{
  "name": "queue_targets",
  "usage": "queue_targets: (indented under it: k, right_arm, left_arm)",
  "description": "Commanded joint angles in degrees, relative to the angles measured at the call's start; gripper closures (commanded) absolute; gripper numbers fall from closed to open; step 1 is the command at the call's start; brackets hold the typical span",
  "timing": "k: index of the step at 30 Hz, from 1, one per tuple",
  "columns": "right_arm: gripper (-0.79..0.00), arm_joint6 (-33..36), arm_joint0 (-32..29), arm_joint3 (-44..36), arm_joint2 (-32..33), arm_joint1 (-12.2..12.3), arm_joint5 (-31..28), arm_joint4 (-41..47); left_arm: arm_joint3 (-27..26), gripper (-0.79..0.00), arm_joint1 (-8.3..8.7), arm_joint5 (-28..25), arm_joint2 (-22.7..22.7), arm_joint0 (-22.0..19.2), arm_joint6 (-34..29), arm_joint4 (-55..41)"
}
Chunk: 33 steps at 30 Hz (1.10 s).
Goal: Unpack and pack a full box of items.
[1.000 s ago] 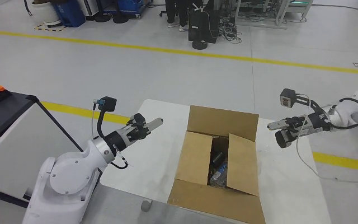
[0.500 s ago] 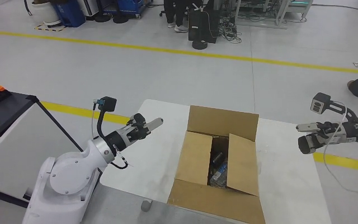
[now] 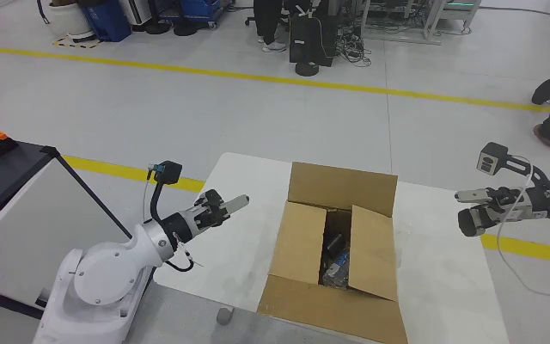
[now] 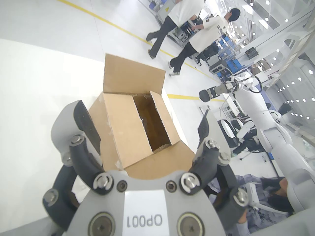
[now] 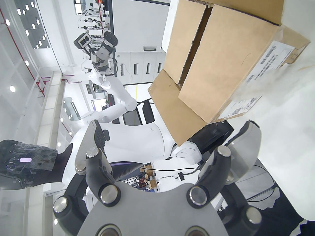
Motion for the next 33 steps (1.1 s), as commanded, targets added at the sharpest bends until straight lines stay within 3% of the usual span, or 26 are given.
queue_targets:
  k: [1, 10, 20, 26, 33]
  right_arm:
    - [-0.785, 0.0, 0.0, 0.0, 0.0, 0.0, 0.0, 0.0]
    - [-0.785, 0.0, 0.0, 0.0, 0.0, 0.0, 0.0, 0.0]
    - [-0.785, 0.0, 0.0, 0.0, 0.0, 0.0, 0.0, 0.0]
    - [-0.785, 0.0, 0.0, 0.0, 0.0, 0.0, 0.0, 0.0]
    - [-0.785, 0.0, 0.0, 0.0, 0.0, 0.0, 0.0, 0.0]
  left_arm:
    - [-0.45, -0.785, 0.2, 2.1, -0.42, 1.2, -3.25, -1.48]
    - [-1.9, -0.785, 1.18, 9.91, 0.28, 5.3, -11.57, 0.04]
    - [1.94, -0.785, 1.84, 16.89, 4.71, 5.23, -17.64, -1.49]
    - [2.69, -0.785, 2.32, 19.07, 5.29, 6.3, -21.12, -4.59]
    - [2.83, -0.785, 2.3, 19.39, 5.13, 6.23, -20.73, -7.65]
